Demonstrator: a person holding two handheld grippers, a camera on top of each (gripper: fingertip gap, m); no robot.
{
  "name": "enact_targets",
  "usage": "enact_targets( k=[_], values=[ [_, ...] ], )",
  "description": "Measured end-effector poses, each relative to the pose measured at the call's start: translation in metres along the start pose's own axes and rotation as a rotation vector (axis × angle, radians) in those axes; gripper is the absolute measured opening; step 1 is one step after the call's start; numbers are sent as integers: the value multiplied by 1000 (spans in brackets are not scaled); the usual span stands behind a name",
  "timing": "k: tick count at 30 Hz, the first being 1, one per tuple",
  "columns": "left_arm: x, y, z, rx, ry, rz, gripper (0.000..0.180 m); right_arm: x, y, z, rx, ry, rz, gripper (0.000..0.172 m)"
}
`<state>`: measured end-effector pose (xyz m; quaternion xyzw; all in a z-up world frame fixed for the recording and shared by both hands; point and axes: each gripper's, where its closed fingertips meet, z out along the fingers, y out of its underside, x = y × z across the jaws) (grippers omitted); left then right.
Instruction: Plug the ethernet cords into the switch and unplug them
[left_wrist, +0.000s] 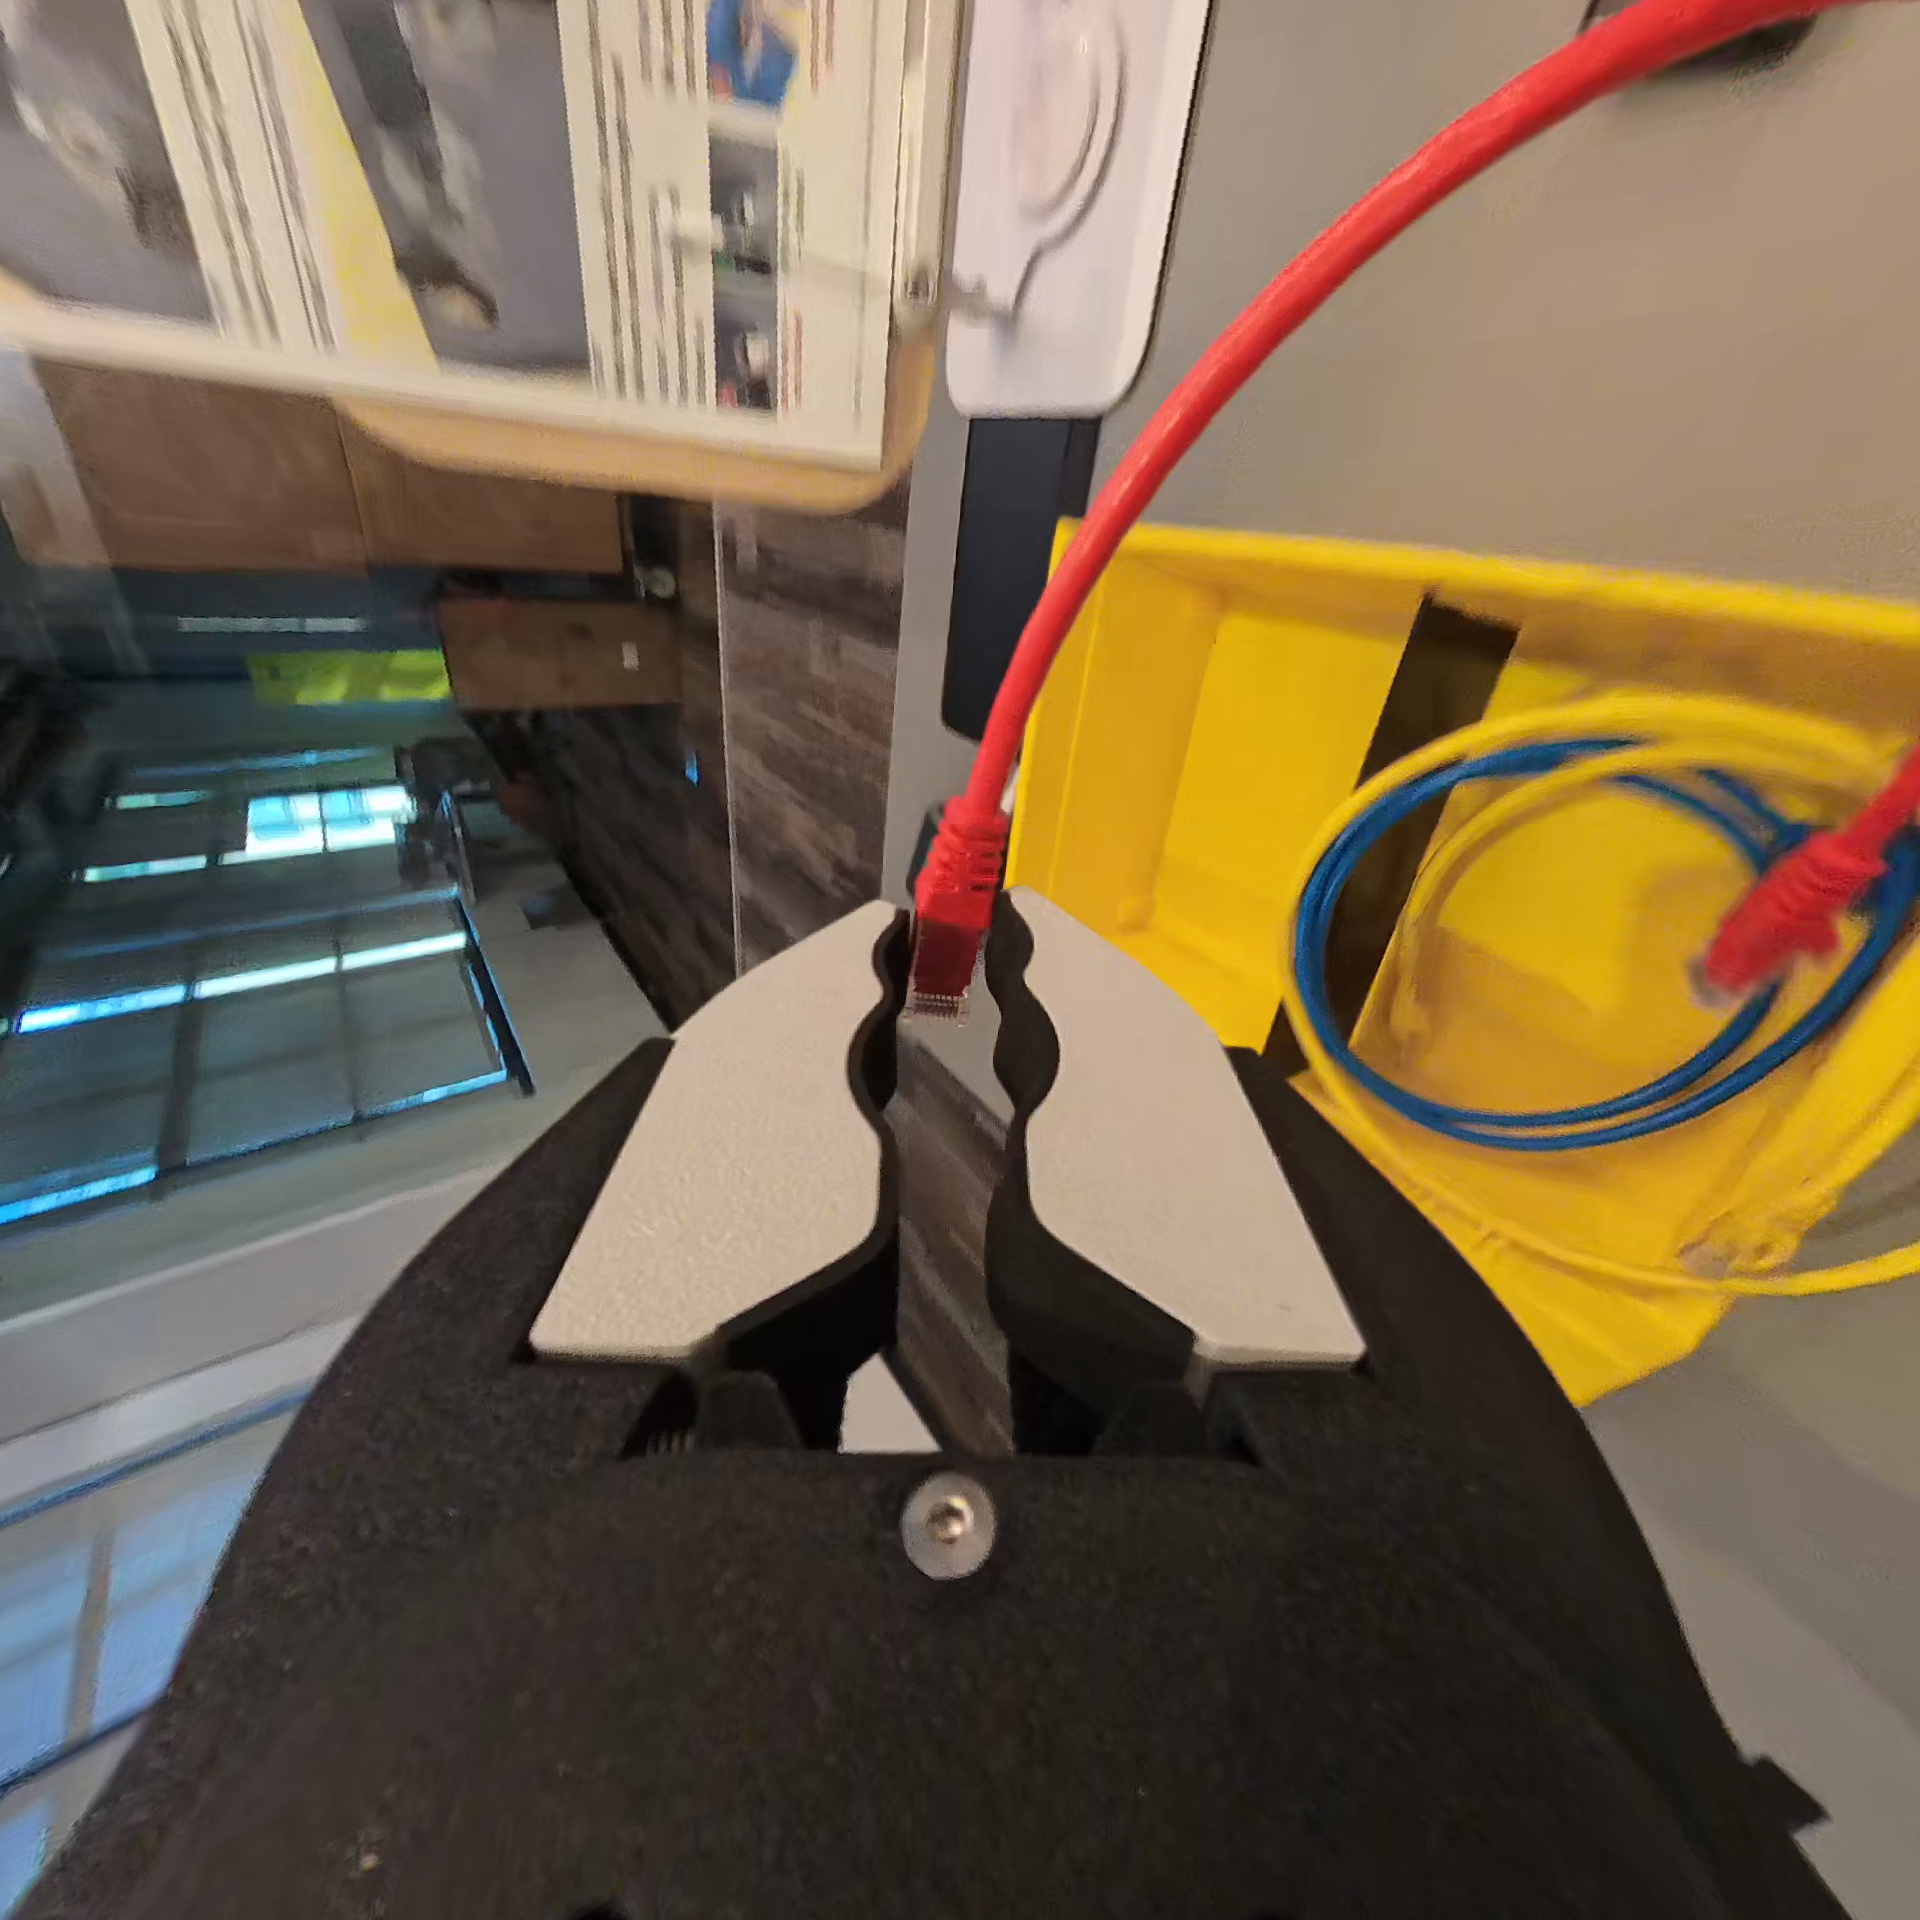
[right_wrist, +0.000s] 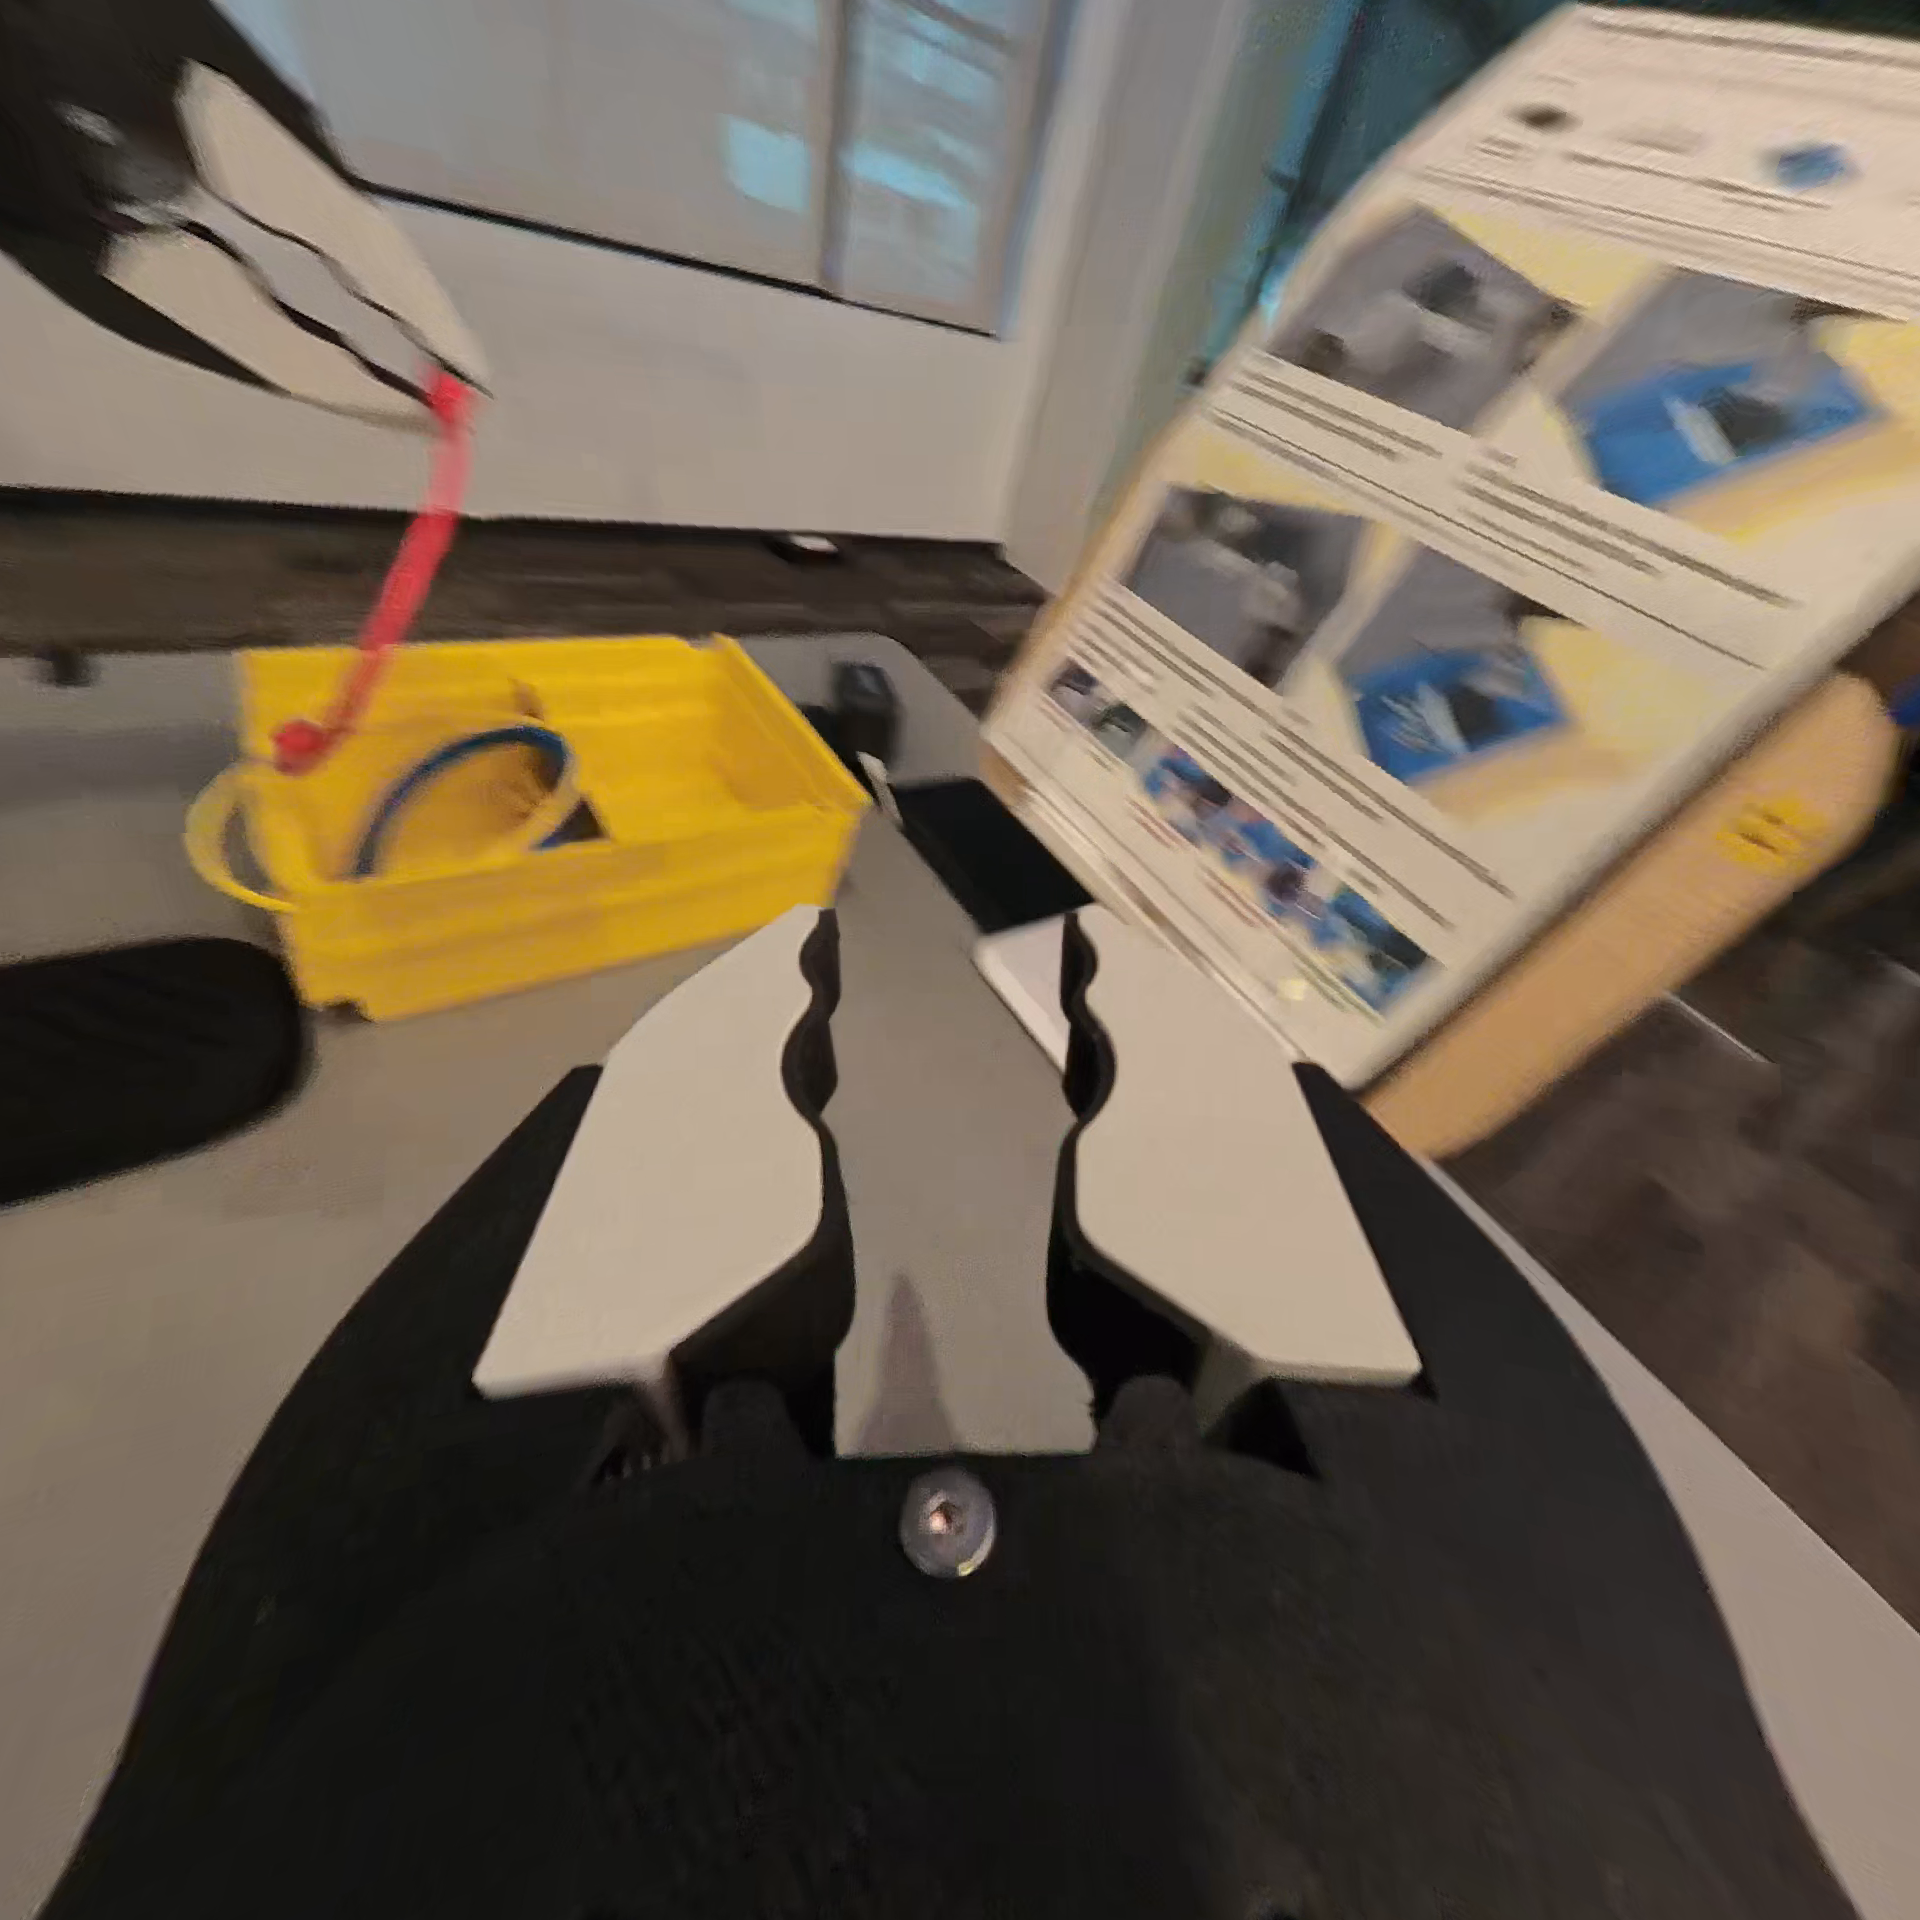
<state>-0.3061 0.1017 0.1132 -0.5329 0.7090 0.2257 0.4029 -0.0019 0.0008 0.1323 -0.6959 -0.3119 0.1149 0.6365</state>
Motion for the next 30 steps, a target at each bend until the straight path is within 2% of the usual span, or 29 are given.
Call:
enact_targets(
  k=[2,5,8,12,16,20,24,30],
  values=[
    [5,-38,-6,70,47,14,13,-28,-9,16,-14,-62,-1,41],
    [33,-101,1,185,176,31,13,-34,-5,12,-85,-39,-38,41],
    [71,-151,26,264,280,82,13,-17,-9,-19,-58,8,19,41],
    [123,-195,74,288,374,172,13,4,-8,-76,-30,71,87,41],
    [170,-225,120,255,474,277,12,26,11,-126,-83,204,63,41],
    [202,-245,156,221,568,365,12,42,27,-157,-96,274,105,40],
    [224,-260,177,223,664,418,12,55,38,-169,-74,289,171,40],
    [240,-272,182,288,755,408,13,74,57,-173,-109,333,228,40]
  ],
)
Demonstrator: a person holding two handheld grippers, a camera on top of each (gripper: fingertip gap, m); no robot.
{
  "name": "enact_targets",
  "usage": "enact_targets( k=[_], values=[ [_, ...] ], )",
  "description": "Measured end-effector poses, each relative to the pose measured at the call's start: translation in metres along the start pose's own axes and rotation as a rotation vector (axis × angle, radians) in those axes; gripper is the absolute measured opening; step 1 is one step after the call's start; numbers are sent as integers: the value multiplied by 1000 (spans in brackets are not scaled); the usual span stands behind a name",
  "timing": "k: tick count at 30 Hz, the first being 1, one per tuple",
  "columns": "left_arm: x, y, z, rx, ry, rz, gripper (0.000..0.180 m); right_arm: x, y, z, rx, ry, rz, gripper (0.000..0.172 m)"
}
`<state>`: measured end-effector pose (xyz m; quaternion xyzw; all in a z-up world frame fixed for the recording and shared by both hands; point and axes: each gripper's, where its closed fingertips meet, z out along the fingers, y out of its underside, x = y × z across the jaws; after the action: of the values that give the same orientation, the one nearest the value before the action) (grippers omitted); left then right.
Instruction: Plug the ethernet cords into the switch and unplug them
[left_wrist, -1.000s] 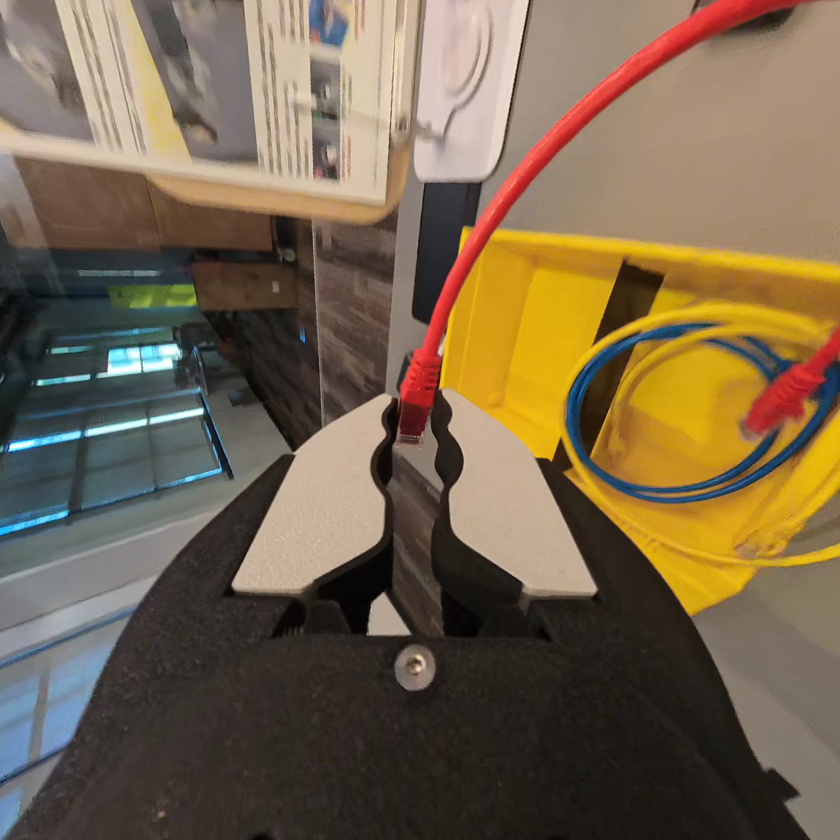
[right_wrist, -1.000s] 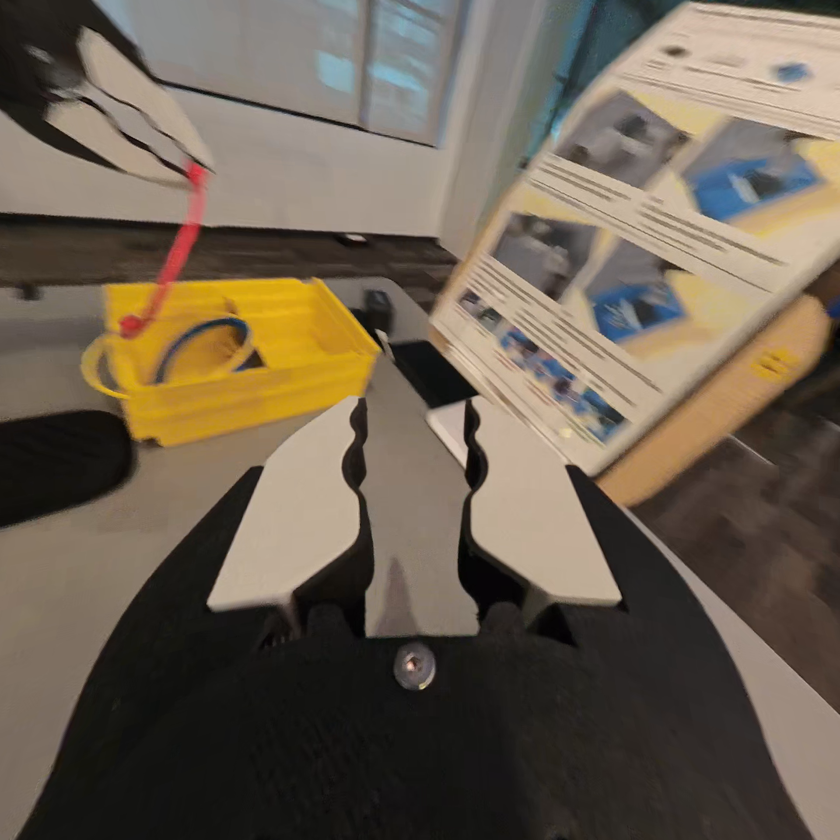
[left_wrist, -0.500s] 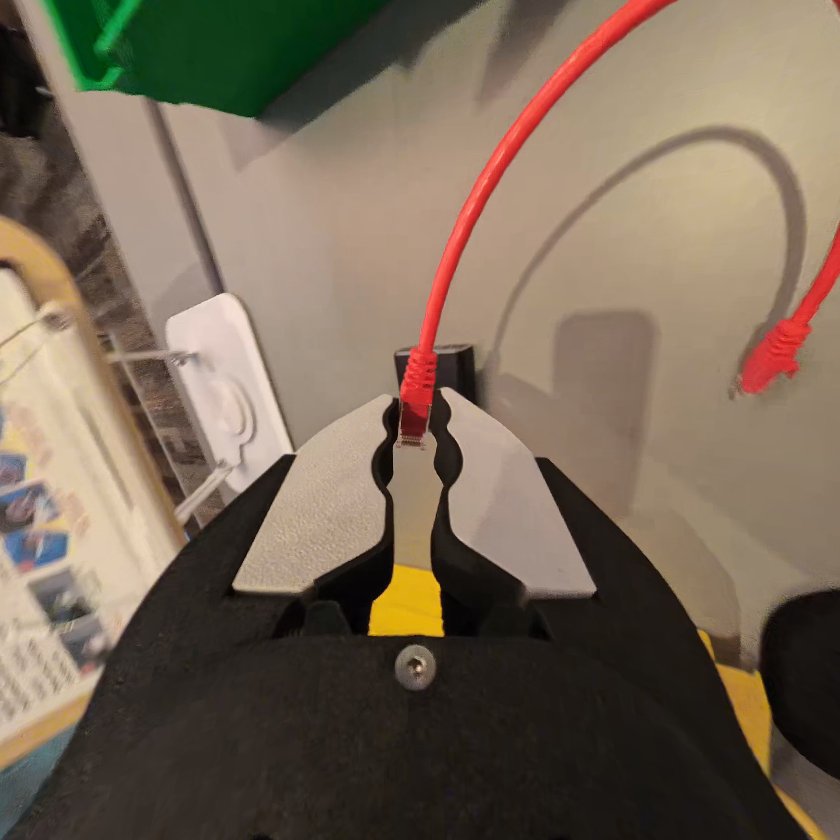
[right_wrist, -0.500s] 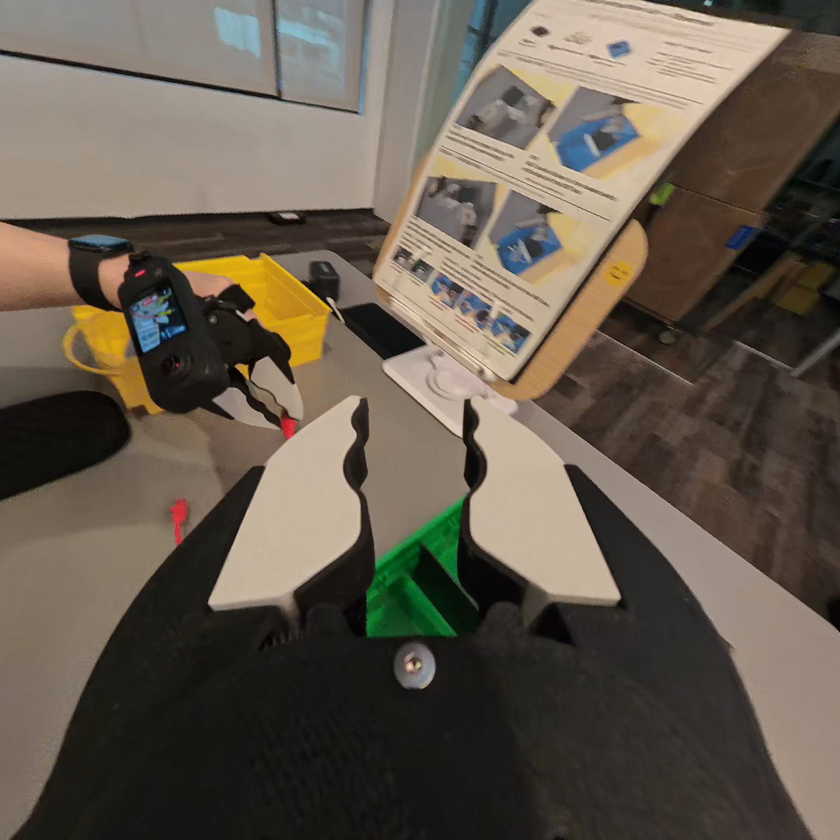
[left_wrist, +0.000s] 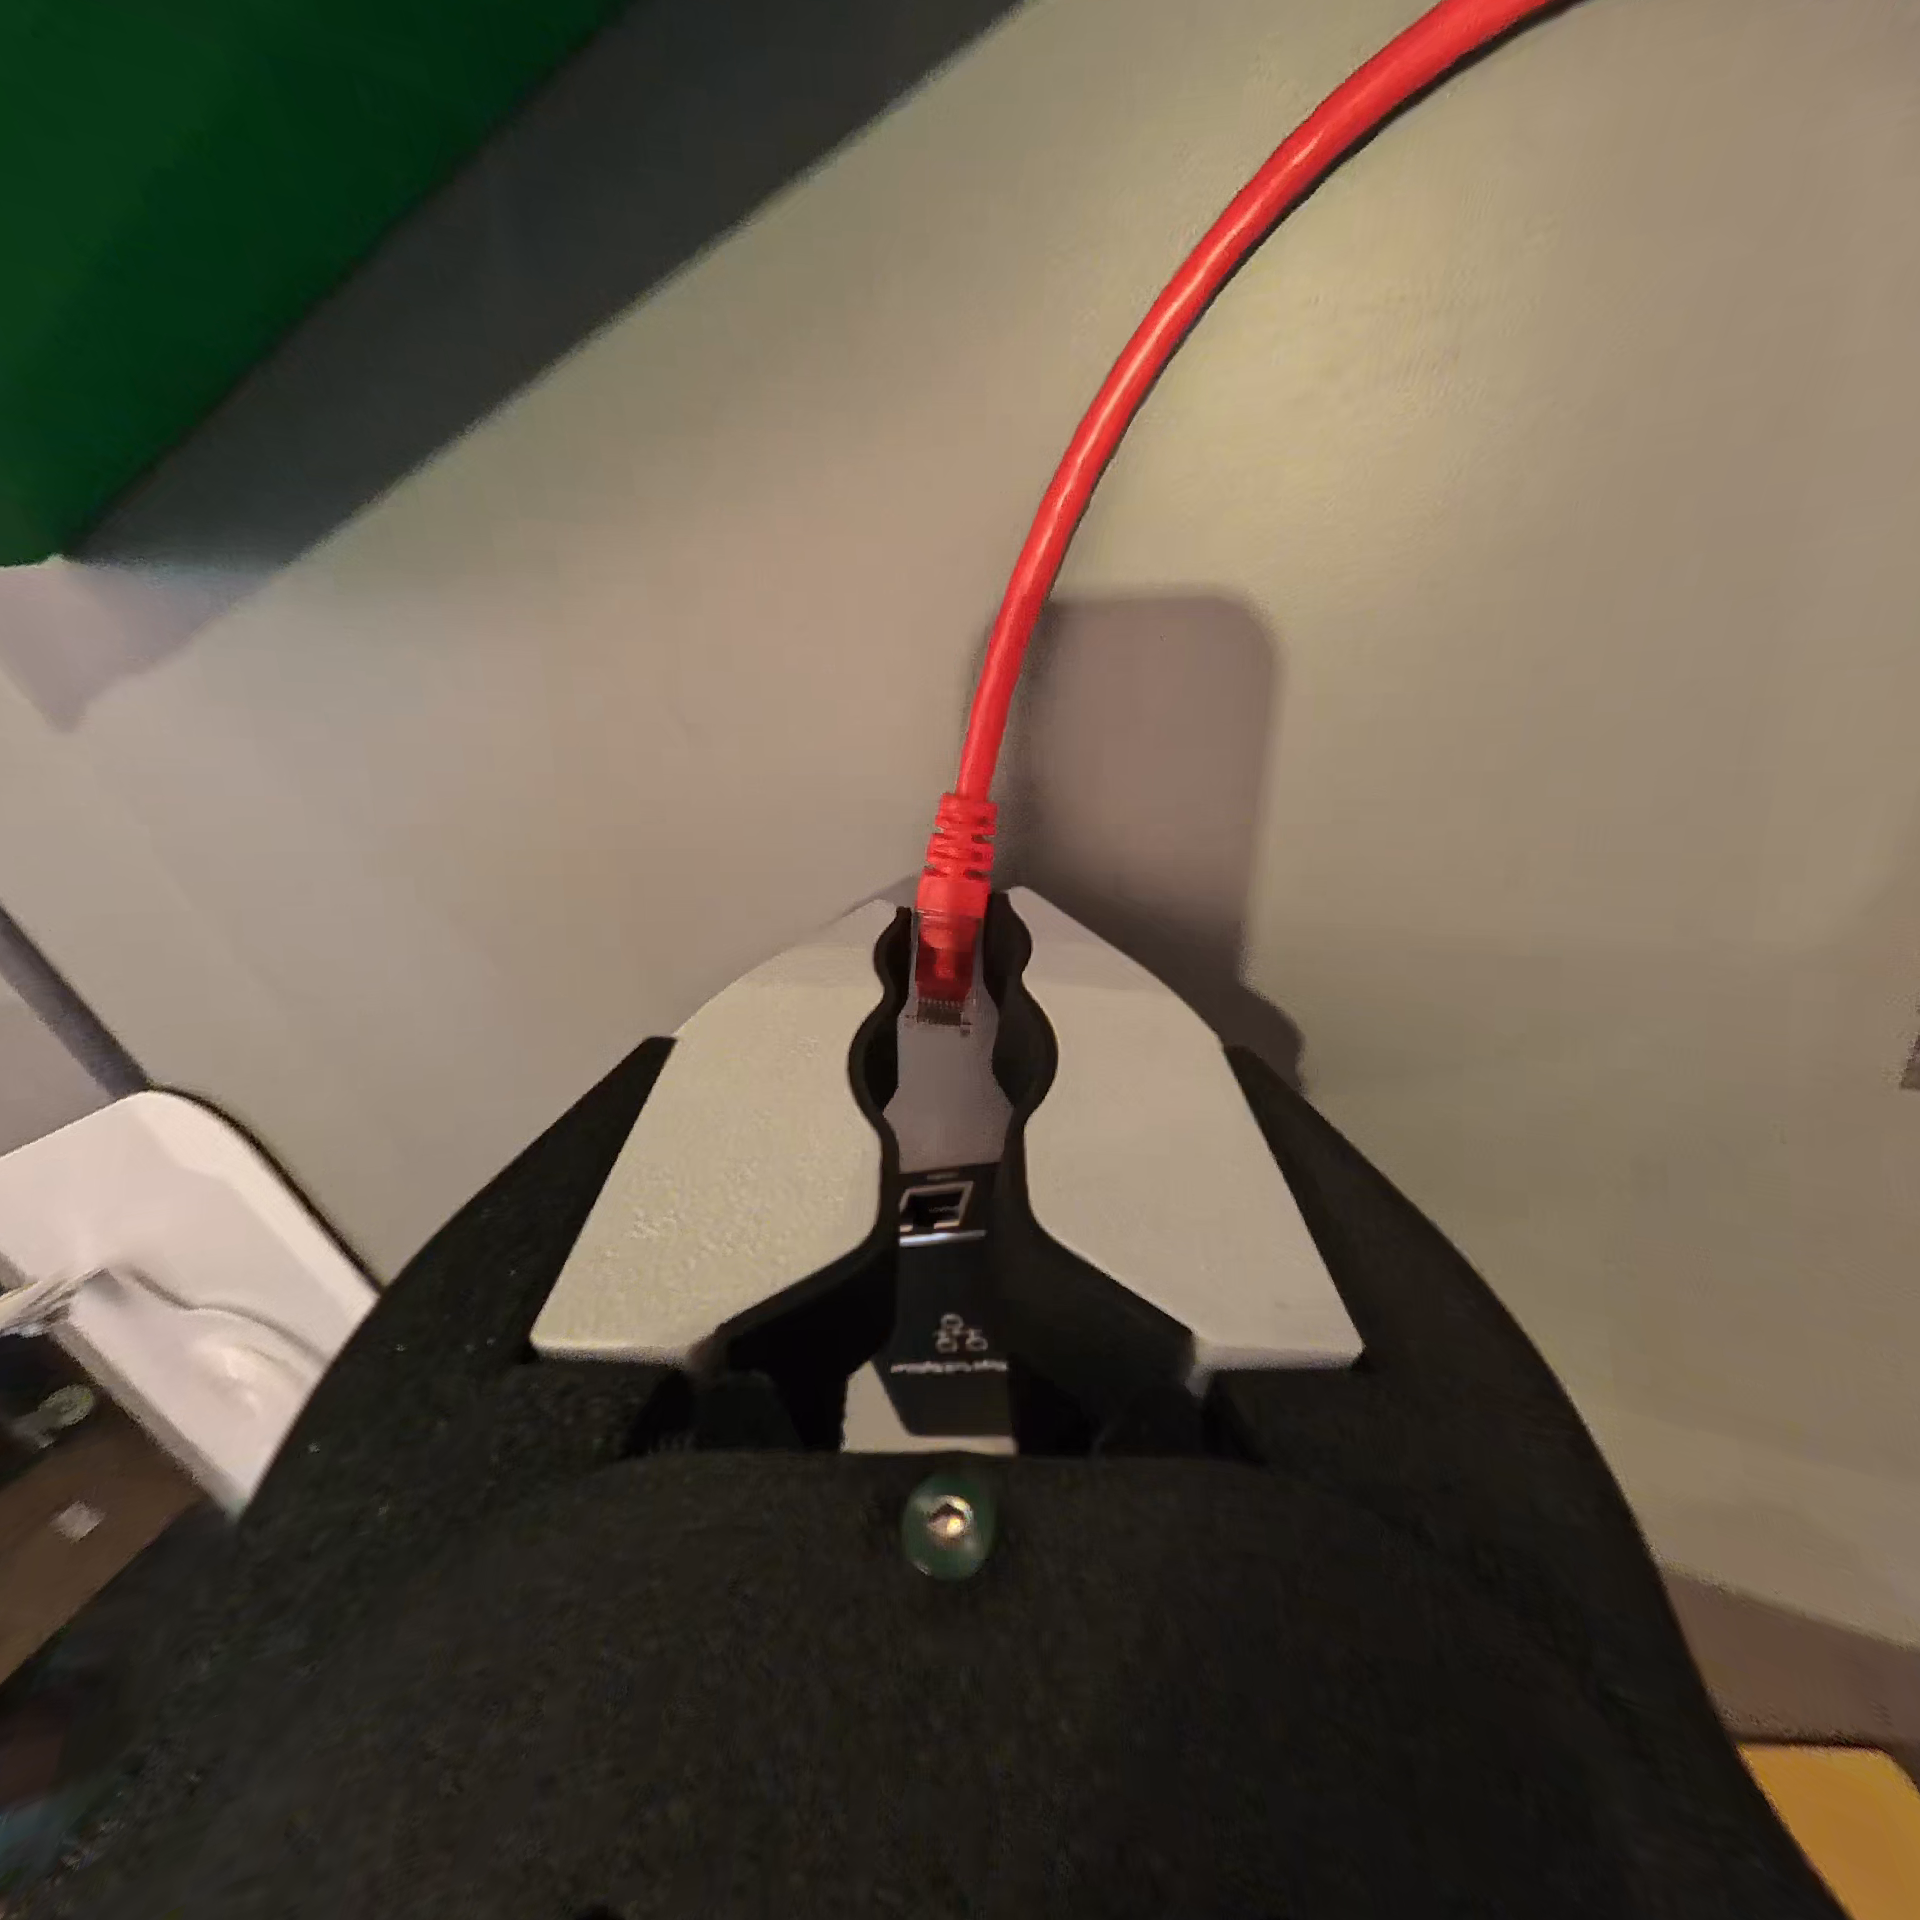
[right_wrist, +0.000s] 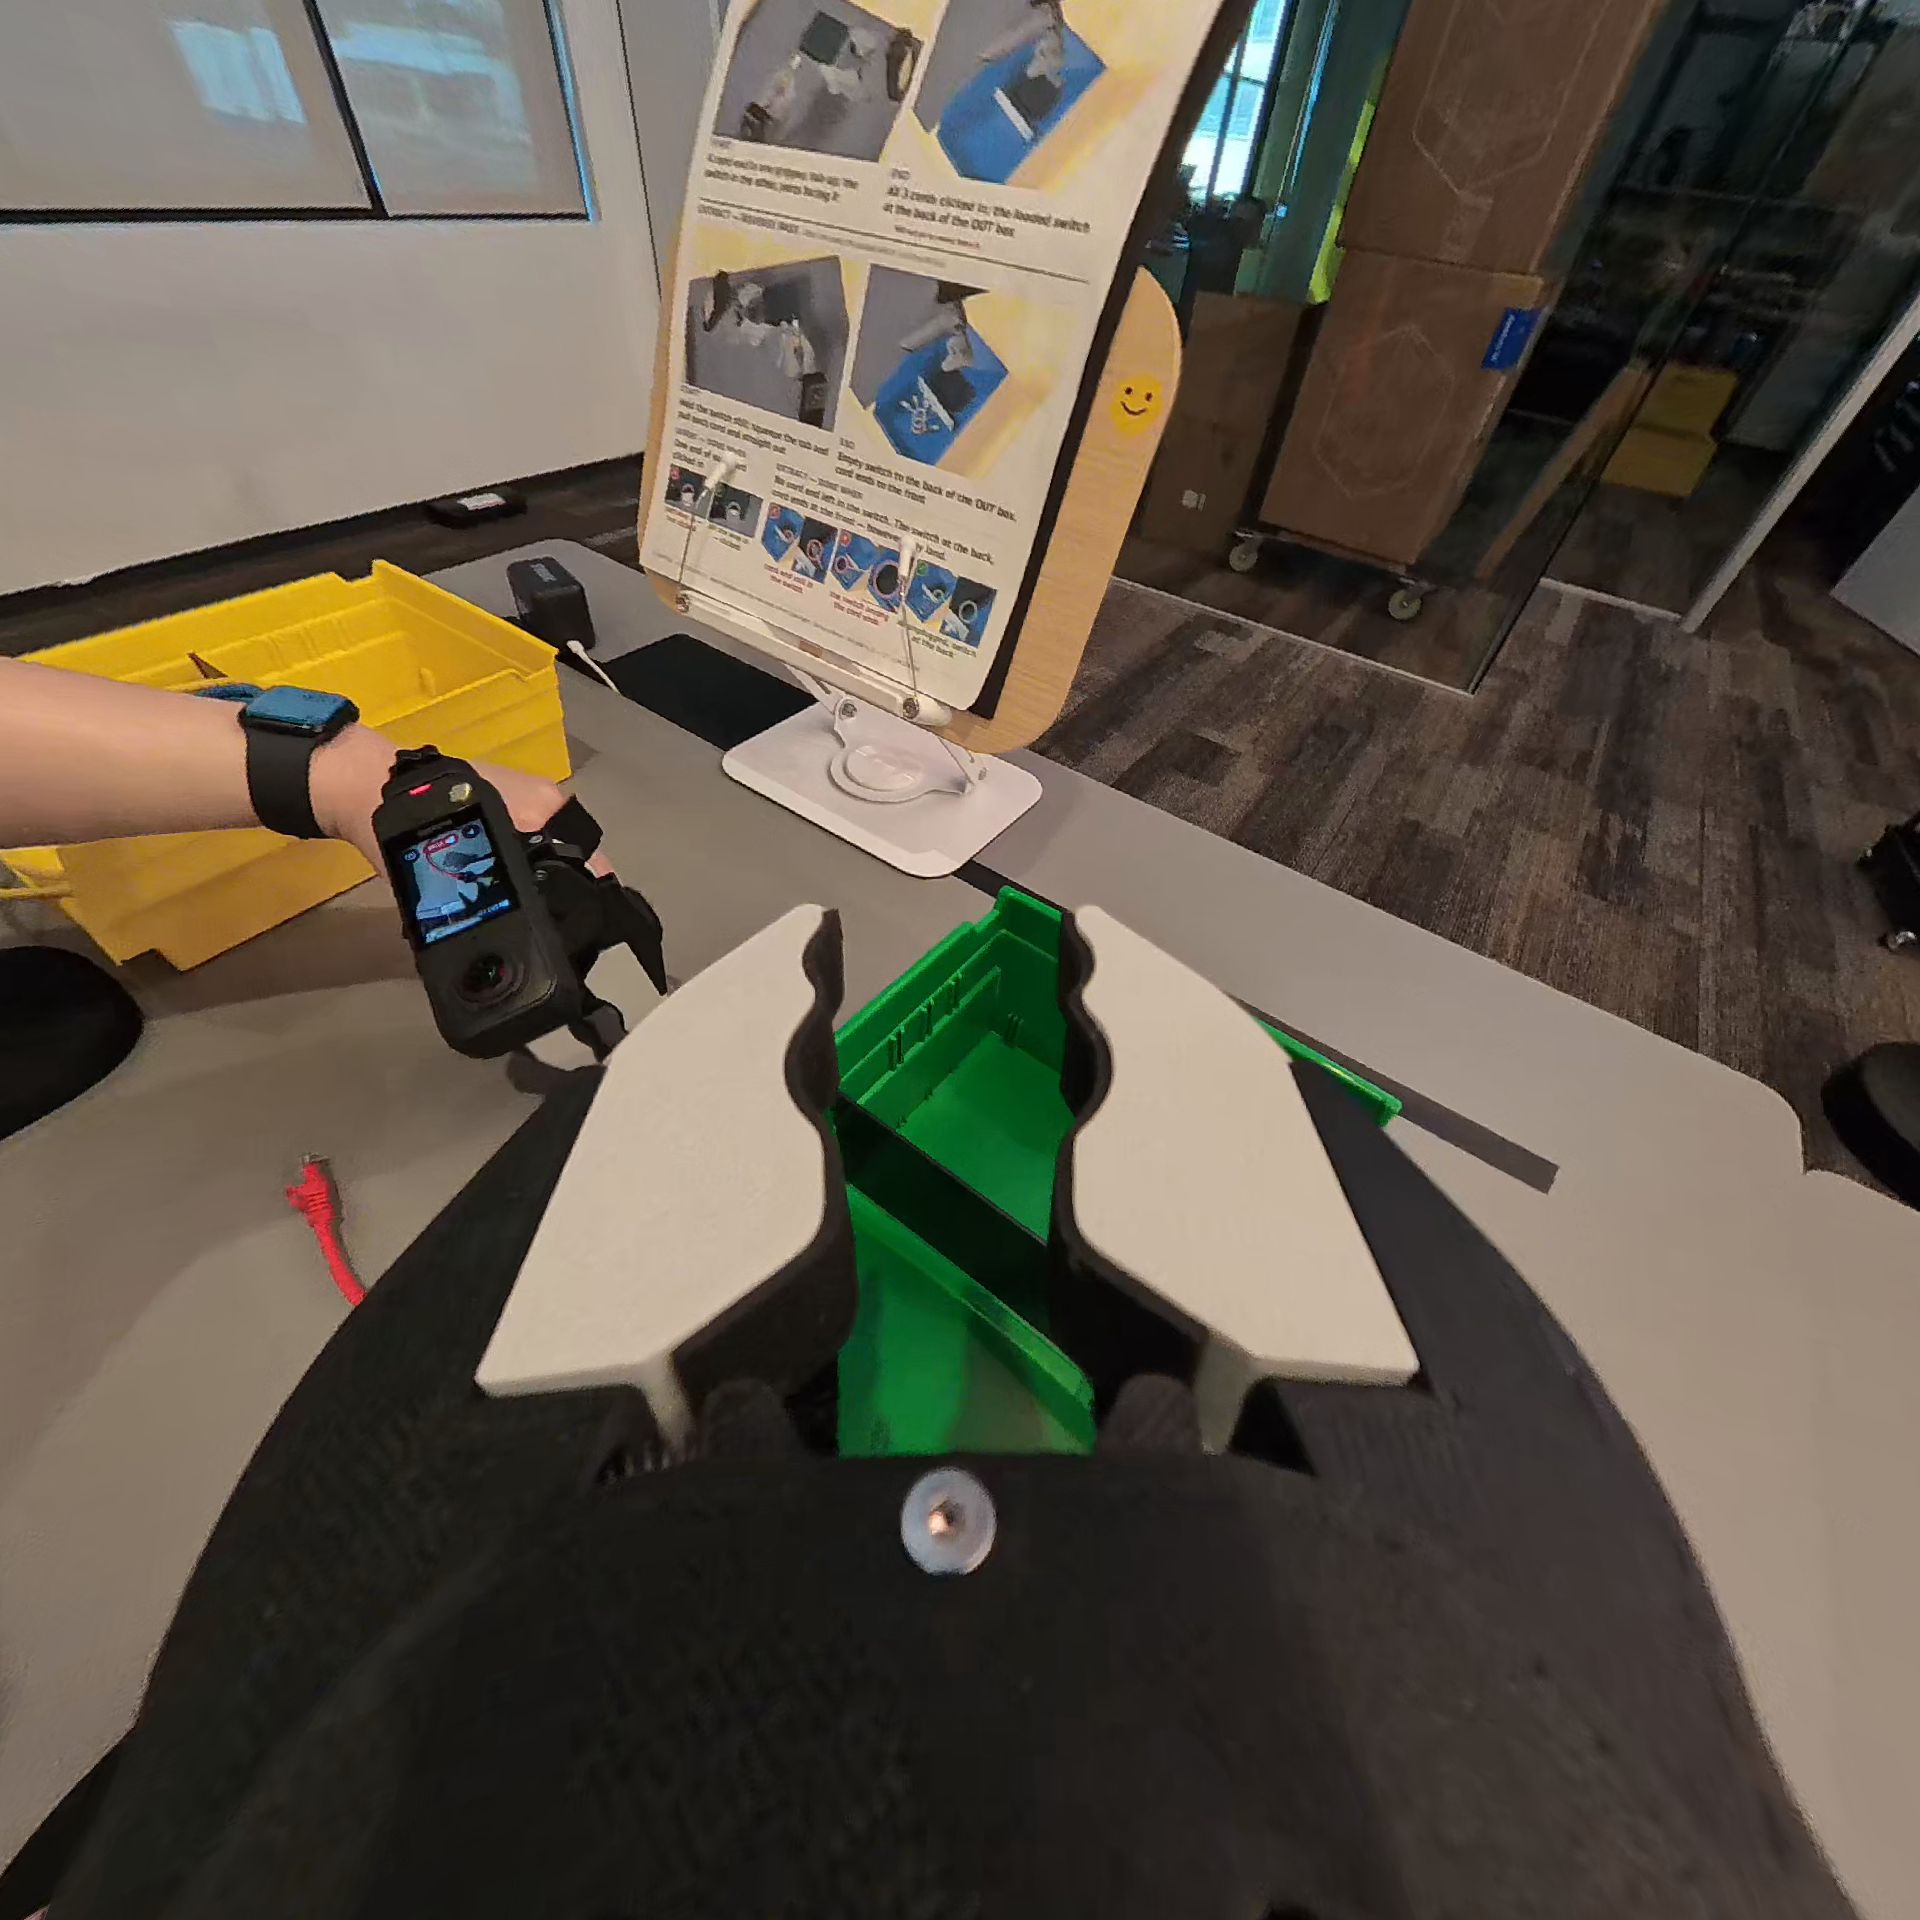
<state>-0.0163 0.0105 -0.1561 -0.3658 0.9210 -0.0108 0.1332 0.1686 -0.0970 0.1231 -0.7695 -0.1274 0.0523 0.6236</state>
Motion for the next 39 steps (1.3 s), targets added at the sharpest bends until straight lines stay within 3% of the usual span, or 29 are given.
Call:
enact_targets(
  k=[2,7,9,12,15,17,22,24,27,31,39],
  values=[
    [1,-2,2,27,29,-37,14,3,1,3,-1,1,7,40],
    [-10,-7,-19,81,-17,-110,41,2,4,7,-22,-7,5,40],
    [-18,-4,-55,116,-116,-131,38,1,6,7,-37,-2,-9,40],
    [-19,20,-134,153,-321,-193,39,1,5,6,-34,6,-16,40],
    [18,63,-204,193,-398,-345,40,1,4,9,-30,4,-5,40],
    [56,102,-225,182,-387,-487,38,2,7,13,-50,7,-10,40],
    [130,195,-214,155,-378,-904,33,1,12,24,-93,17,-15,40],
    [136,225,-206,92,-489,-884,33,-1,13,29,-104,15,-21,41],
    [133,262,-194,-112,-592,-731,38,-1,20,34,-150,23,-44,41],
    [115,283,-171,-96,-510,-730,40,0,31,36,-212,41,-69,41],
    [101,274,-144,-13,-312,-669,36,9,32,36,-203,64,-64,40]
  ],
)
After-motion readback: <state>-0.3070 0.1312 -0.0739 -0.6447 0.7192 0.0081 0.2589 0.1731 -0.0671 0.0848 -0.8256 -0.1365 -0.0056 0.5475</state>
